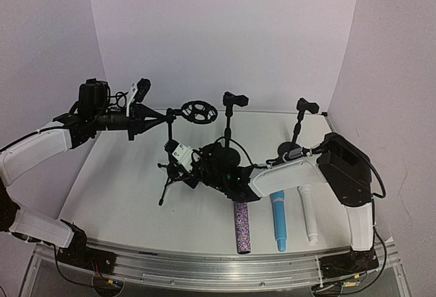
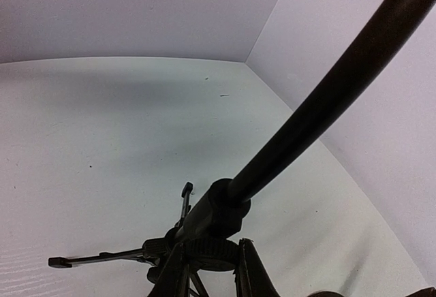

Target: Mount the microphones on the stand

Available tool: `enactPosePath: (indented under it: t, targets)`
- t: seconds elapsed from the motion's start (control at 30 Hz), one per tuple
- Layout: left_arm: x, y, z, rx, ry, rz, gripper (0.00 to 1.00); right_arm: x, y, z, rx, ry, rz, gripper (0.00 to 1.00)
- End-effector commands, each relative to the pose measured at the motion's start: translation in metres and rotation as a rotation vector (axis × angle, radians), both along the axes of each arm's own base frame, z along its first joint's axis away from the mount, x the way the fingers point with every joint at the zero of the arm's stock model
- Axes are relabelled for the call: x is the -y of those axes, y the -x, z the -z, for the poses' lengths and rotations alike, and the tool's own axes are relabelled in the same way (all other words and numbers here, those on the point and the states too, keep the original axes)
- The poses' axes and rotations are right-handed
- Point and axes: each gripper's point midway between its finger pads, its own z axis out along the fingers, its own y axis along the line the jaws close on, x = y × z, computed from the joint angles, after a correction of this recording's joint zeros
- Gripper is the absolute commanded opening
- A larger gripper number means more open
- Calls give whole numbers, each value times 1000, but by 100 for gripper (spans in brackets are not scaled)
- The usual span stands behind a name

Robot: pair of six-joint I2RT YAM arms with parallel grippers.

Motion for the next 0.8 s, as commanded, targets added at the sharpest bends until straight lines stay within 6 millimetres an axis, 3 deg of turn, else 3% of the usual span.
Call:
enactPosePath:
  t: [0.0, 0.33, 0.77]
  targets:
    - [5, 7, 13, -13, -8, 46, 0, -13, 26, -10, -91, -19, -115, 0]
    - [4, 12, 12, -15, 4, 58, 0, -17, 40, 0, -429, -179, -159, 1]
    - [3, 11, 9, -14, 20, 41, 0, -19, 39, -7, -882, -382, -177, 1]
